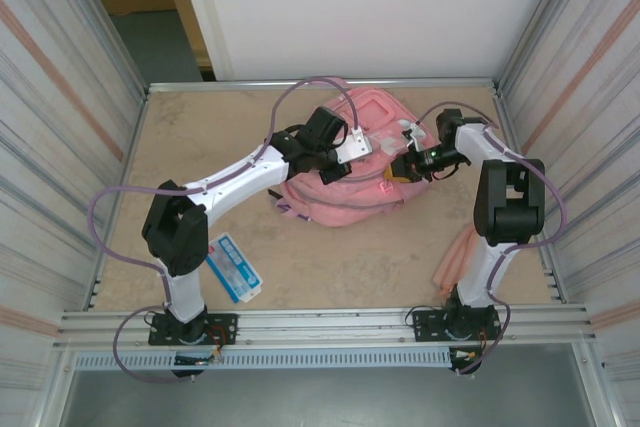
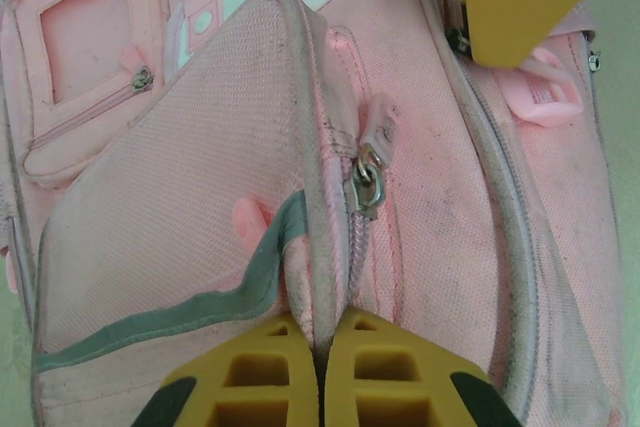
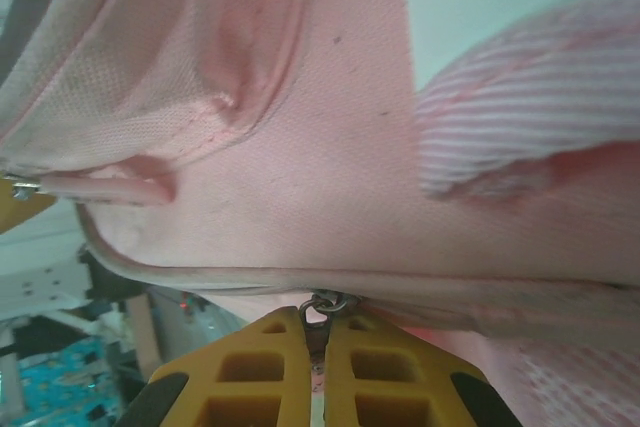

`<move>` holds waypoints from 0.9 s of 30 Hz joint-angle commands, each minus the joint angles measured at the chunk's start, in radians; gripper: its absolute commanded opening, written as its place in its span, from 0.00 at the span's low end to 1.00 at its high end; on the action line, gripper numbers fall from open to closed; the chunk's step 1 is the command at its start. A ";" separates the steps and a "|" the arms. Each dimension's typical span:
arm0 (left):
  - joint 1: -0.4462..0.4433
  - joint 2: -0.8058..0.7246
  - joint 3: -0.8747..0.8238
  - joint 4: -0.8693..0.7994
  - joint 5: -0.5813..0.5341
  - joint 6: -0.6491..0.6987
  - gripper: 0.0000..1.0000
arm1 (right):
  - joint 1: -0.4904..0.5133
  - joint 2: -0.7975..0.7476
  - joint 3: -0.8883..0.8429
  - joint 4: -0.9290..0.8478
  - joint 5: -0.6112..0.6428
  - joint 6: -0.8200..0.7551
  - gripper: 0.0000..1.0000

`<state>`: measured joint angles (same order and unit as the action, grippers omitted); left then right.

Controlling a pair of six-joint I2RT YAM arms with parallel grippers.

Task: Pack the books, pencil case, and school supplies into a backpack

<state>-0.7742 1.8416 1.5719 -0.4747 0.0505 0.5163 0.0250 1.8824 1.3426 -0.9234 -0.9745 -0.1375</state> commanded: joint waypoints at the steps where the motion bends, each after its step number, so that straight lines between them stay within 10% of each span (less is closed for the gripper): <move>1: -0.016 -0.058 0.008 0.130 0.013 -0.035 0.00 | 0.031 -0.054 -0.050 0.097 -0.176 0.065 0.02; 27: -0.016 0.041 0.051 0.177 0.053 -0.216 0.00 | 0.246 -0.268 -0.260 0.518 -0.006 0.477 0.09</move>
<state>-0.7750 1.8759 1.5730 -0.4122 0.0448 0.3332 0.2321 1.6604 1.0885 -0.4599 -0.9798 0.3008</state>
